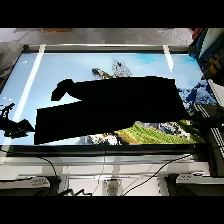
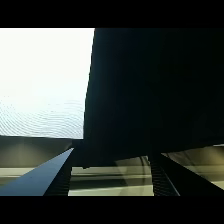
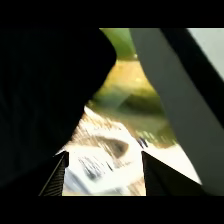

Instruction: Fold the clothes and pants, and hang the long-sleeved shirts on hangers.

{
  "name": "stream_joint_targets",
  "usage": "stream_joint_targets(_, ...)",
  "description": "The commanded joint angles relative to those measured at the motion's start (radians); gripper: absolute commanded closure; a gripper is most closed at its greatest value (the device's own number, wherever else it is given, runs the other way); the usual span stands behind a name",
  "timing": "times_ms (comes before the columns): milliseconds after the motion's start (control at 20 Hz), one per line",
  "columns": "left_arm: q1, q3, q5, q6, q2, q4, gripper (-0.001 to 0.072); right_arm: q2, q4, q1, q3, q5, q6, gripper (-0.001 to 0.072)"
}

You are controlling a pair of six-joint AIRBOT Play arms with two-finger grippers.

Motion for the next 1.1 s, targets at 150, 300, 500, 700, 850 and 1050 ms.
stream_joint_targets(150,0.001,-0.001,0.001,-0.039,0.000,0.000,0.0164,-0.059,0.332,0.063,-0.043,-0.257,-0.125,0.0284)
stream_joint_targets(300,0.001,-0.010,0.000,-0.093,-0.002,0.000,0.0164,-0.059,0.331,0.113,-0.043,-0.340,-0.126,0.0396)
stream_joint_targets(500,0.001,-0.064,0.000,-0.104,-0.002,0.000,0.0165,-0.058,0.330,0.152,-0.043,-0.355,-0.124,0.0691)
stream_joint_targets(700,0.058,-0.158,0.001,-0.001,0.009,-0.026,0.0165,-0.055,0.329,0.152,-0.038,-0.294,-0.124,0.0690)
stream_joint_targets(850,0.178,-0.235,0.072,0.093,0.063,-0.202,0.0166,-0.055,0.335,0.152,-0.035,-0.235,-0.124,0.0691)
stream_joint_targets(1050,0.236,-0.344,0.184,0.141,0.084,-0.278,0.0167,-0.055,0.337,0.152,-0.035,-0.170,-0.108,0.0691)
